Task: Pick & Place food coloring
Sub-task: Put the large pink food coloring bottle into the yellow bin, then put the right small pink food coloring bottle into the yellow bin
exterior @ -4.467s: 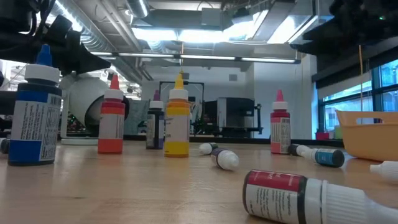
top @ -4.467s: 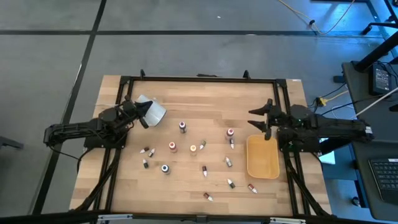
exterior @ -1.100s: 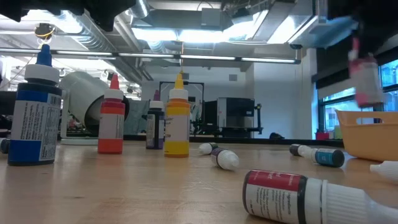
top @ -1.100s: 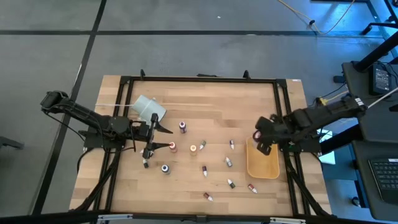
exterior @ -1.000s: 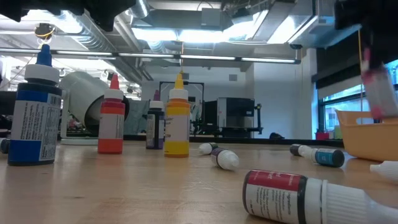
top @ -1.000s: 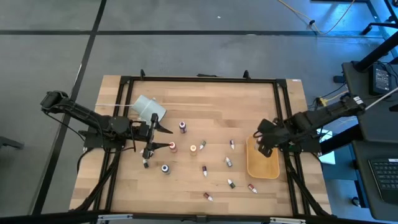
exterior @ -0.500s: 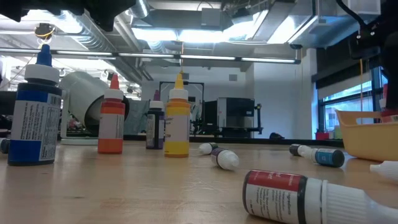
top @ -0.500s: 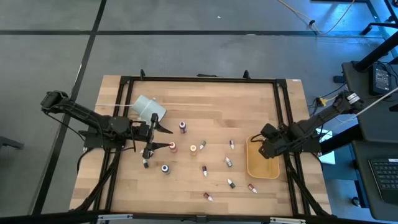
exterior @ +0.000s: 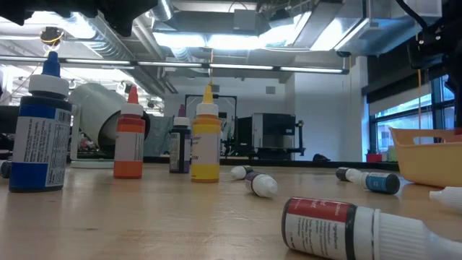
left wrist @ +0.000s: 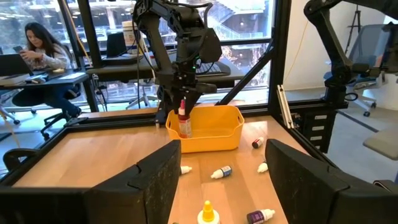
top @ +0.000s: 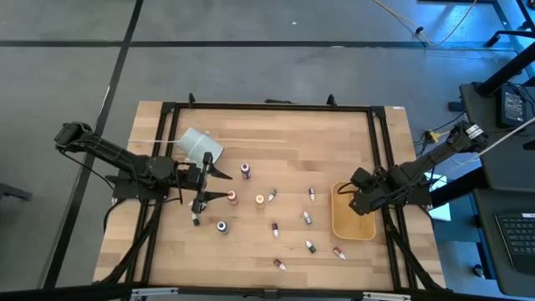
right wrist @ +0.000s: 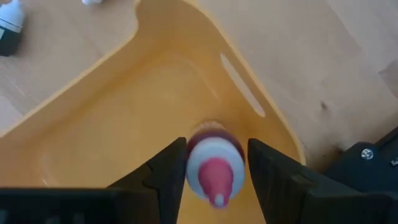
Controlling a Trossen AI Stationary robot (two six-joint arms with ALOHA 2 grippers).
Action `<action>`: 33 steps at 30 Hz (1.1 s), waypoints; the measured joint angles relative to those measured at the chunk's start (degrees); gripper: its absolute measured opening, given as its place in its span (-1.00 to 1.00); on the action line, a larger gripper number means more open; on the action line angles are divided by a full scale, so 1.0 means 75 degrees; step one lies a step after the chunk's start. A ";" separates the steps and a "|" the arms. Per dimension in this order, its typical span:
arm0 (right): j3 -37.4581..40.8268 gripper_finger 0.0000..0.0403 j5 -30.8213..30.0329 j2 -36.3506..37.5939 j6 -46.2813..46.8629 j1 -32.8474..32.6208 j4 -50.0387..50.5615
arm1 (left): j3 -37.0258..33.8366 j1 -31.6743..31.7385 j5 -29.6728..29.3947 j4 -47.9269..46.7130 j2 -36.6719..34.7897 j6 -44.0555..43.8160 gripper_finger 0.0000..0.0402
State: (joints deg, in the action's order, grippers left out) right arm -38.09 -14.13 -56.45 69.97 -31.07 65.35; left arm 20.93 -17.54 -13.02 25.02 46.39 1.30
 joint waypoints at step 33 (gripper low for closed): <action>-0.1550 0.28 -0.1876 -0.0059 -0.2956 0.0400 -0.3290 | -0.0003 0.0003 0.0000 0.0000 0.0000 -0.0003 0.14</action>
State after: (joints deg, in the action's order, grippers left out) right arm -49.71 -28.20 -56.88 47.80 -28.07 40.67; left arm 20.91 -17.52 -13.02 25.02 46.39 1.28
